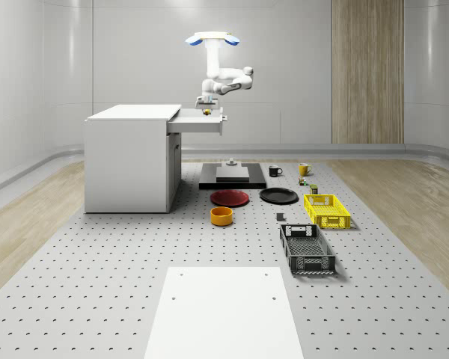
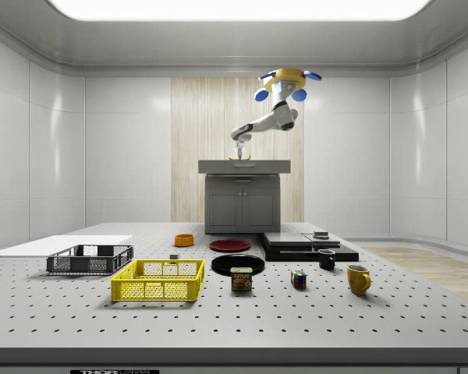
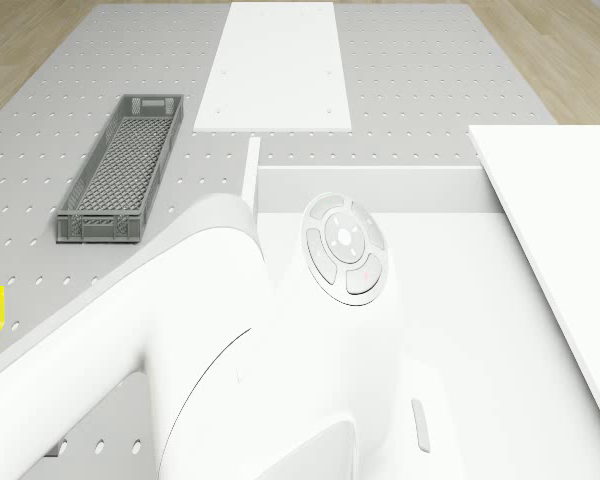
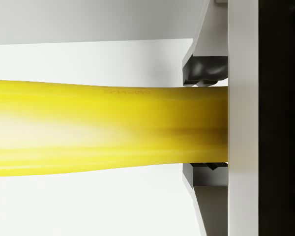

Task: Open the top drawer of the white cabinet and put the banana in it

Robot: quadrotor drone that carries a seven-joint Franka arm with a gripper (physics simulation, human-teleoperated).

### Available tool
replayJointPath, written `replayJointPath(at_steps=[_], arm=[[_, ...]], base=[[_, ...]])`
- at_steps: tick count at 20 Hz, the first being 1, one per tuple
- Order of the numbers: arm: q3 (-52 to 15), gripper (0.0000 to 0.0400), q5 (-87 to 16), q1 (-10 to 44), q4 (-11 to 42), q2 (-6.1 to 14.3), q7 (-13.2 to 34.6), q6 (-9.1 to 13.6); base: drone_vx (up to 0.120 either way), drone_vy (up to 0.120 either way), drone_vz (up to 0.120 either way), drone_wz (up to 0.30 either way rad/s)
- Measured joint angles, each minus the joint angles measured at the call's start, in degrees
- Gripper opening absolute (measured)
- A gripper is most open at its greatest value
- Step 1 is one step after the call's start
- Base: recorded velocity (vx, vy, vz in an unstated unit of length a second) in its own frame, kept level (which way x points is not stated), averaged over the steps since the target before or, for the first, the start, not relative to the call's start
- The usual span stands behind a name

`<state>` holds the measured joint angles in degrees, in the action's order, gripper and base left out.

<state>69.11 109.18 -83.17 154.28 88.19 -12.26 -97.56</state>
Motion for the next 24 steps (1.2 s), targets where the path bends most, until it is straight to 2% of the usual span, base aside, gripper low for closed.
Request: replayJointPath(at_steps=[12,15,17,20,24], arm=[[-4.99,0.0201,4.91,-0.95,-2.26,-1.52,0.23,-1.55],[-5.57,0.0297,5.7,-0.99,-2.54,-1.89,-0.27,-1.48],[-5.79,0.0337,6.06,-0.97,-2.65,-2.1,-0.59,-1.37],[-5.25,0.037,5.75,-0.7,-2.32,-2.25,-0.88,-0.8],[-3.26,0.0389,4.1,-0.05,-1.26,-2.2,-1.07,0.46]], base=[[0.0,0.0,0.0,0.0],[0.0,0.0,0.0,0.0],[0.0,0.0,0.0,0.0],[0.0,0.0,0.0,0.0],[0.0,0.0,0.0,0.0]])
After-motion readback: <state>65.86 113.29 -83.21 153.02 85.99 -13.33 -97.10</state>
